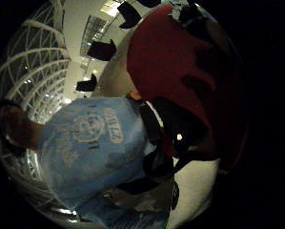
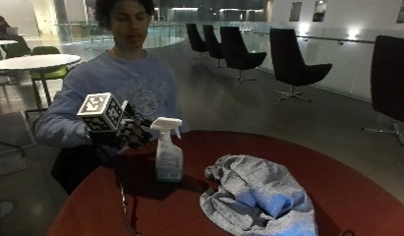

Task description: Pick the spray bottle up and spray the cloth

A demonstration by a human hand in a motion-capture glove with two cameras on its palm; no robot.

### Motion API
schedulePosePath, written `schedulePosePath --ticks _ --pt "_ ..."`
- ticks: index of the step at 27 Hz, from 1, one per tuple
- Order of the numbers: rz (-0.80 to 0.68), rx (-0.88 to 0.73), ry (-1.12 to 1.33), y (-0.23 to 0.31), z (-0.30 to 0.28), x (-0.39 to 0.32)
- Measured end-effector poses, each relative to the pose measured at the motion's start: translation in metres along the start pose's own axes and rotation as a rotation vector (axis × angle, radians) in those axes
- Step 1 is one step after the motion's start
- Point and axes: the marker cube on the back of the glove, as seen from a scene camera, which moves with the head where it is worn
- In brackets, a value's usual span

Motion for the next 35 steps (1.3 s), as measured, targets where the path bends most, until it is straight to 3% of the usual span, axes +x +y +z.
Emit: schedulePosePath --ticks 11,24,35 --pt "0.201 0.154 -0.528 -0.01 -0.023 0.046" --pt "0.341 0.181 -0.516 -0.064 -0.013 0.093" --pt "0.3 0.248 -0.636 -0.125 -0.002 0.1"
